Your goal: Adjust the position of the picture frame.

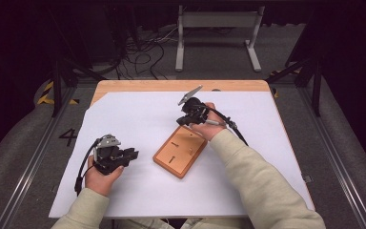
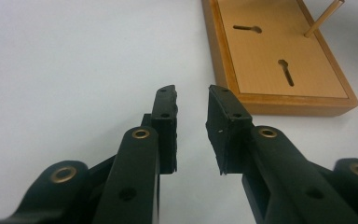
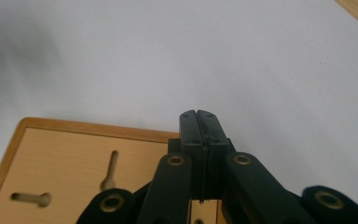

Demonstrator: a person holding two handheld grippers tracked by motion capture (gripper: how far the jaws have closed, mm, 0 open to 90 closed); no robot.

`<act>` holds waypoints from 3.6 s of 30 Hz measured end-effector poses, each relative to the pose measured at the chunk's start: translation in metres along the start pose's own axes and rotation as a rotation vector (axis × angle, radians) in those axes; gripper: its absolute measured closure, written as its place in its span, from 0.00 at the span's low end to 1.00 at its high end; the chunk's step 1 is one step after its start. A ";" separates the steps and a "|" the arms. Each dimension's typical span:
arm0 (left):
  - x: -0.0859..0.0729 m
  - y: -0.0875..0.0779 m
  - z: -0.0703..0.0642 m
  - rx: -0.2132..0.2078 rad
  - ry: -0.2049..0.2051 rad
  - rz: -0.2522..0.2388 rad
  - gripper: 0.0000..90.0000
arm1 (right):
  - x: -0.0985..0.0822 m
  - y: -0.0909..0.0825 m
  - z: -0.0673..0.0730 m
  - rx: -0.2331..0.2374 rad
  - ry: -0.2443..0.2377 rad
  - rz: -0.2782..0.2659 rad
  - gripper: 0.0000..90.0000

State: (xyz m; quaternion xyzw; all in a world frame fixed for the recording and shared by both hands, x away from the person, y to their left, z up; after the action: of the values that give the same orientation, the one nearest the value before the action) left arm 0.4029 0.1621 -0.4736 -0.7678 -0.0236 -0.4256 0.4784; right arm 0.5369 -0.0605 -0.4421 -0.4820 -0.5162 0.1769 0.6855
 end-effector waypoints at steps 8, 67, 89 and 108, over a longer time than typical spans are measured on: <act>-0.010 -0.006 0.004 0.019 -0.028 0.000 0.80 | 0.001 0.027 -0.011 -0.001 0.049 0.035 1.00; 0.001 0.006 -0.076 -0.274 0.296 0.068 0.97 | -0.087 -0.046 0.028 -0.057 0.093 0.092 1.00; -0.028 0.035 -0.116 -0.482 0.495 0.375 1.00 | -0.115 -0.085 0.022 0.046 0.228 -0.056 1.00; -0.022 0.050 -0.099 -0.382 0.454 0.374 1.00 | -0.134 -0.106 0.012 0.027 0.274 -0.098 1.00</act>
State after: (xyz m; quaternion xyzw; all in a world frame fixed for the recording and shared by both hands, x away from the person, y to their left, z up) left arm 0.3486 0.0687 -0.5063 -0.7201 0.3047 -0.4871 0.3891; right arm 0.4446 -0.2044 -0.4244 -0.4666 -0.4385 0.0825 0.7637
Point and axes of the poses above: each handheld gripper's, and its own axes: y roughly forward along the jaws, x roughly out of its top, z roughly to its left, the point moved 7 cm from there along y, roughly forward along the jaws, and after that the axes turned 6 degrees about z, right-handed, at the moved point
